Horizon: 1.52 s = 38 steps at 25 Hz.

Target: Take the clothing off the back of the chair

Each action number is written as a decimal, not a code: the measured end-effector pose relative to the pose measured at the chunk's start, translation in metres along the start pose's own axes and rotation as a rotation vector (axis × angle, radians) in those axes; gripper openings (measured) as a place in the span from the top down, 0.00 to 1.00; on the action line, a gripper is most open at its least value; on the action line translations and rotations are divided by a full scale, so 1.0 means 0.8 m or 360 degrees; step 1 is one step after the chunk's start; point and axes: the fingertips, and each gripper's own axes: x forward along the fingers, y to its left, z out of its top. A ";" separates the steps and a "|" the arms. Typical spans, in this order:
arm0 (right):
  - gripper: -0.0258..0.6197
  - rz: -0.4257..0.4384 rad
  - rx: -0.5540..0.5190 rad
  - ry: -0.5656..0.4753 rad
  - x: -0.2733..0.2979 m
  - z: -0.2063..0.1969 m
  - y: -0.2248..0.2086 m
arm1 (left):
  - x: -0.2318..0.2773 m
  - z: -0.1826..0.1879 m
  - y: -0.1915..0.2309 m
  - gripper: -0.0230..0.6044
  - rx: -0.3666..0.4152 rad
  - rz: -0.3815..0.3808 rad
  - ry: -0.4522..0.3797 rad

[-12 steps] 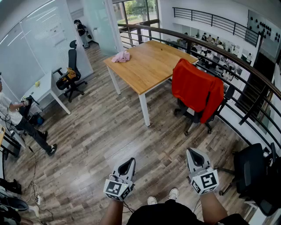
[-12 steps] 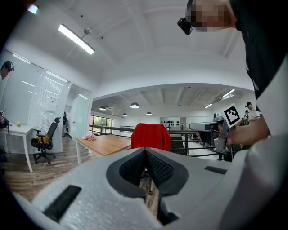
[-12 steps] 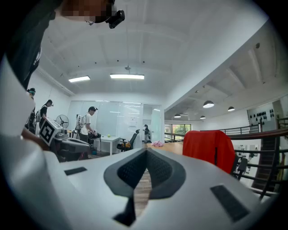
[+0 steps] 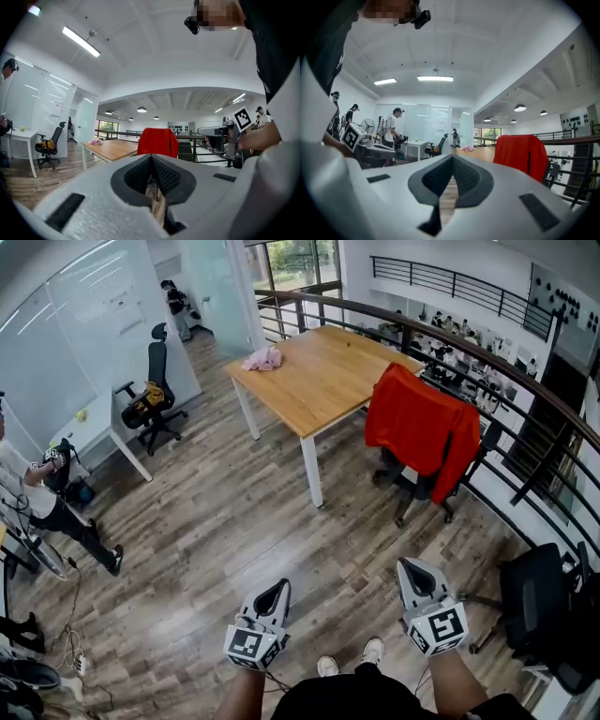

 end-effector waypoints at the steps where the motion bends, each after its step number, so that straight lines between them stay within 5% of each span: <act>1: 0.95 0.0008 0.0011 0.0033 0.001 -0.005 0.004 | -0.004 -0.002 0.004 0.94 -0.0009 0.0006 0.0001; 19: 0.95 0.0022 0.0067 0.0131 0.022 -0.015 0.074 | -0.044 -0.002 0.050 0.94 -0.0068 -0.0020 -0.0013; 24: 0.95 0.0118 -0.0077 0.0136 0.057 -0.019 0.084 | -0.020 -0.014 0.072 0.94 -0.0083 0.0018 0.0003; 38: 0.95 0.0138 -0.0069 0.0073 0.173 -0.011 -0.018 | 0.116 0.006 0.124 0.94 -0.0008 0.0051 0.0003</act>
